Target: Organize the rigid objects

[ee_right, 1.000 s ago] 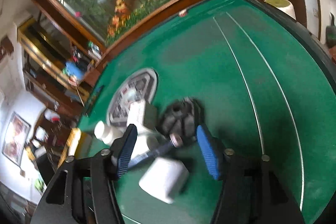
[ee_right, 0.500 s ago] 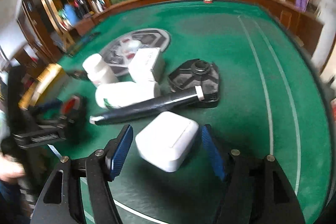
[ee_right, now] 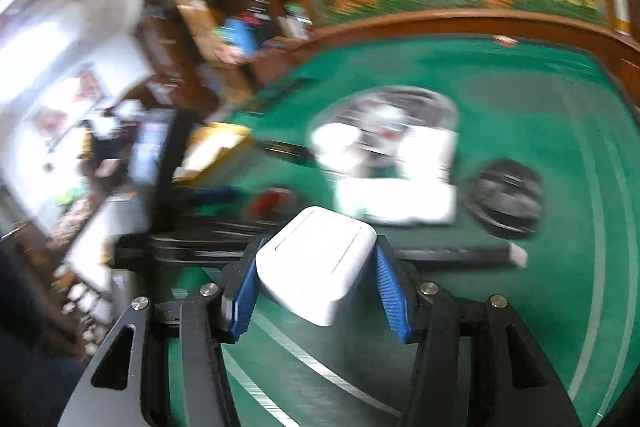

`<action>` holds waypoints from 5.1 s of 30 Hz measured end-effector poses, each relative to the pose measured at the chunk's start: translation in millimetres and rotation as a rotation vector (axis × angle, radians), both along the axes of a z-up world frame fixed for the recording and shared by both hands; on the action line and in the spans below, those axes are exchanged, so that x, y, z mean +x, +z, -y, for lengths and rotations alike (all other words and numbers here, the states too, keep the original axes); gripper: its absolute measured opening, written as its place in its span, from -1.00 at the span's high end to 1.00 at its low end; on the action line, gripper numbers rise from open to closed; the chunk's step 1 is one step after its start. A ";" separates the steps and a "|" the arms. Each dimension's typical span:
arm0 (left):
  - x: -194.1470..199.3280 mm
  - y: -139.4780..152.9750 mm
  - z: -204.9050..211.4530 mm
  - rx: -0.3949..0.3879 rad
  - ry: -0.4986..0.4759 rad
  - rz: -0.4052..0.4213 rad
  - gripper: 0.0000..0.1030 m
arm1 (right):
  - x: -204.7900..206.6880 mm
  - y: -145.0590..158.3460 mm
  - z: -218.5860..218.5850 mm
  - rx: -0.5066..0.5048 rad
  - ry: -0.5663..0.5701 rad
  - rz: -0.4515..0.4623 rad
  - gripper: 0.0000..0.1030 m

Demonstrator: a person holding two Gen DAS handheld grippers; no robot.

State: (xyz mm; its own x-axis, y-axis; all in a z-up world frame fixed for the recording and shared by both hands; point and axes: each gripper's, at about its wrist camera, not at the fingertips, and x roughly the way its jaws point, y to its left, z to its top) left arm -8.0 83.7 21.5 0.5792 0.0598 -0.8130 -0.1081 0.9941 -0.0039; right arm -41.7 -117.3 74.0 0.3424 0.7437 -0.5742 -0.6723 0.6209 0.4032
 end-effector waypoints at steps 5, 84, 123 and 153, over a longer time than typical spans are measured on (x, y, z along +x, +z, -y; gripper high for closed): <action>0.0 0.0 -0.1 0.000 0.000 0.000 -1.00 | 4.6 -7.2 -6.8 -0.035 -0.028 -0.024 -0.02; -10.1 10.7 7.0 -0.023 -0.191 0.005 -0.28 | 16.3 4.4 15.3 0.099 -0.128 -0.009 -0.02; -127.3 94.1 -176.1 -0.180 0.094 0.279 -0.28 | 18.7 21.0 -172.2 0.044 0.084 -0.075 -0.02; -113.6 41.6 -216.6 -0.116 0.125 0.141 -0.28 | 21.6 -6.0 -321.8 -0.133 0.111 -0.068 -0.02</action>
